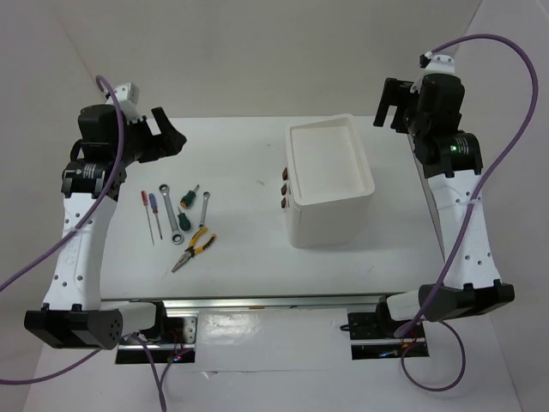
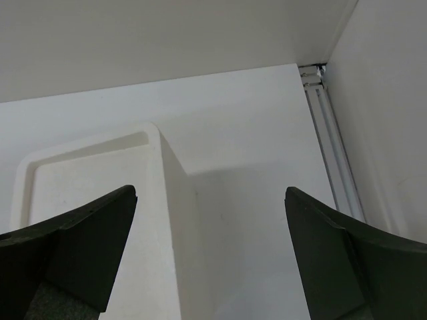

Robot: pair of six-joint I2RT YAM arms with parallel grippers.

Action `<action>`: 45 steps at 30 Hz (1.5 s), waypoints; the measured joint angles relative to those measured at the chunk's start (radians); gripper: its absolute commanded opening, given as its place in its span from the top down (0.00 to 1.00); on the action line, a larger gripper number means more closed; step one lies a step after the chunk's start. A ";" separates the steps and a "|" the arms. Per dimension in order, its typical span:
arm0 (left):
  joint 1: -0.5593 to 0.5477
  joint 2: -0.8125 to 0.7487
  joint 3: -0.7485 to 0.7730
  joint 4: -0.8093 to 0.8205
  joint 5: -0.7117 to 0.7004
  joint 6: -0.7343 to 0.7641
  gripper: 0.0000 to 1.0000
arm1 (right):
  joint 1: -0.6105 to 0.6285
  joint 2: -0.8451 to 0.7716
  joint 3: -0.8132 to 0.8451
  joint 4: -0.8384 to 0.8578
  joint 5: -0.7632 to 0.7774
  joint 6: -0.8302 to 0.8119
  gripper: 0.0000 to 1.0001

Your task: Sort the tools into containers

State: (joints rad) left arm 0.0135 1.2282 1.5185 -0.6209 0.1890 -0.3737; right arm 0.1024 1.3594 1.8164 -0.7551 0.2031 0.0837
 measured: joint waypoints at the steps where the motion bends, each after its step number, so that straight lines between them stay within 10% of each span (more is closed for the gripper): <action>1: 0.000 0.000 0.000 0.001 0.002 -0.001 0.00 | 0.000 0.003 -0.003 0.001 -0.001 0.000 0.01; 20: -0.180 0.142 -0.391 0.587 0.497 -0.337 0.00 | 0.175 0.177 -0.278 0.138 0.025 0.062 0.01; 40: -0.368 0.708 -0.381 1.474 0.692 -0.881 0.25 | 0.214 0.174 -0.286 0.145 0.135 0.076 0.01; 45: -0.371 0.708 -0.381 1.558 0.692 -0.931 0.54 | 0.214 0.173 -0.286 0.146 0.139 0.076 0.01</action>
State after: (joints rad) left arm -0.3576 1.9358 1.1378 0.9371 0.8810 -1.3045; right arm 0.3164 1.5322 1.5303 -0.6094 0.3424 0.1593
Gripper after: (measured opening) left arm 0.554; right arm 0.993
